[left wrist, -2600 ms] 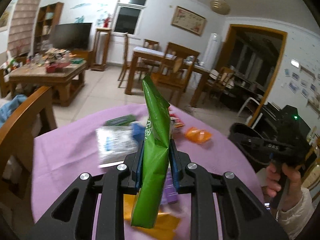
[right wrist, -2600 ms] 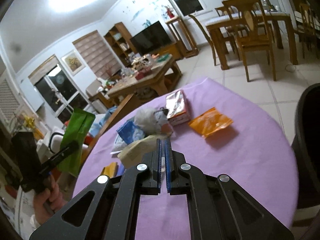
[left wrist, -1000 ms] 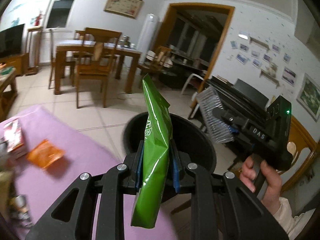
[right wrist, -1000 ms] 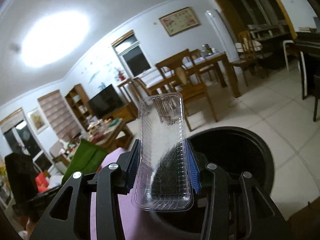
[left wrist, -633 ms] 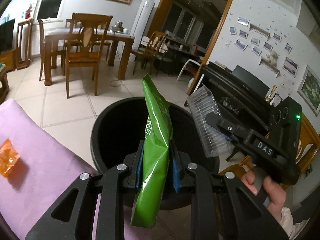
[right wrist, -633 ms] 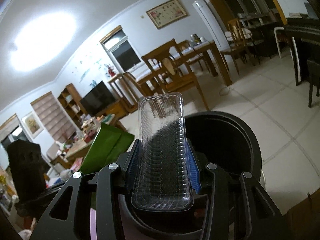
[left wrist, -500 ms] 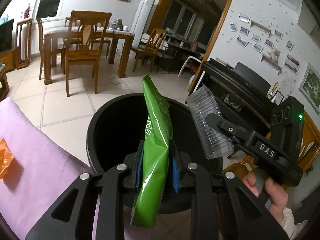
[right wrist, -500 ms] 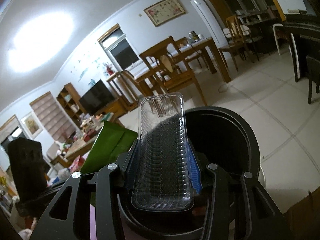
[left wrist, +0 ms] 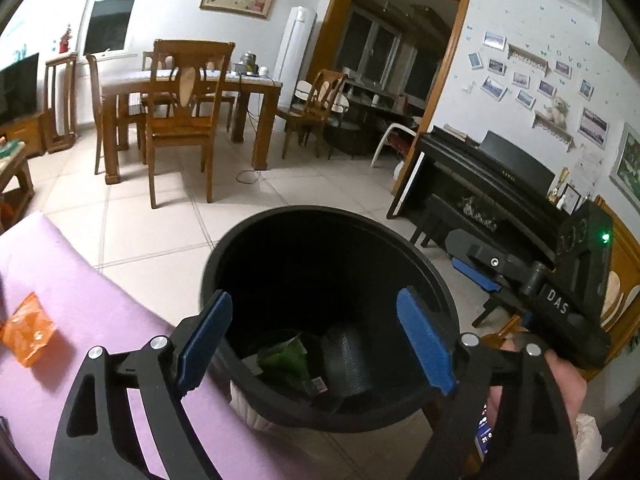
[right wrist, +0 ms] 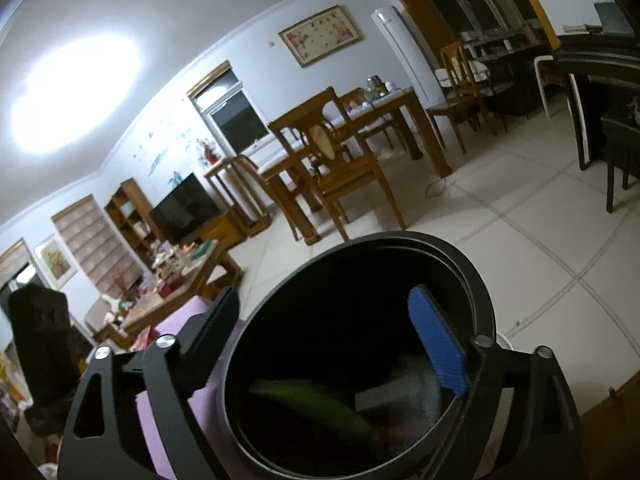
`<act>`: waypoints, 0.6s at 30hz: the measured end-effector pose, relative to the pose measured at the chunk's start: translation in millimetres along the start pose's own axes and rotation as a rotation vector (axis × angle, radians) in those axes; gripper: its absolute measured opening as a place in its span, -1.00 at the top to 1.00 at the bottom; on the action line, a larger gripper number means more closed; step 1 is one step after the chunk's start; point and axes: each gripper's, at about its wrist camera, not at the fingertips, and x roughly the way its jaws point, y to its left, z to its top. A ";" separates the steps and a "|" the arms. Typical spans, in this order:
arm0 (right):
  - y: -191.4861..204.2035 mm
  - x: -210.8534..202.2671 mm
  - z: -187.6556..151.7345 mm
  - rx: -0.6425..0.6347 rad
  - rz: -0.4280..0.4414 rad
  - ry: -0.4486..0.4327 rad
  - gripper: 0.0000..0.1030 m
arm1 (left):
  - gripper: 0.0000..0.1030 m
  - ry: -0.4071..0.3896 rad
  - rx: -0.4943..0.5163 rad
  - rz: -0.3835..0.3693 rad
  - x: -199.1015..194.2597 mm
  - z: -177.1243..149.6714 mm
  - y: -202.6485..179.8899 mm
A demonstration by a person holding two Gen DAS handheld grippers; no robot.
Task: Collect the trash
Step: 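Grasp the yellow packet with the left tool while the right tool grasps the orange snack bag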
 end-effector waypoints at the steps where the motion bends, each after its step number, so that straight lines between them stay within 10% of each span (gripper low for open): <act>1: 2.2 0.7 -1.6 -0.003 0.002 0.004 -0.71 | -0.64 -0.006 -0.005 0.002 -4.8 -0.5 2.2; 18: 139.7 43.5 -39.9 -0.198 0.137 0.149 -0.82 | -0.82 -0.139 -0.208 0.275 -167.9 -44.0 124.3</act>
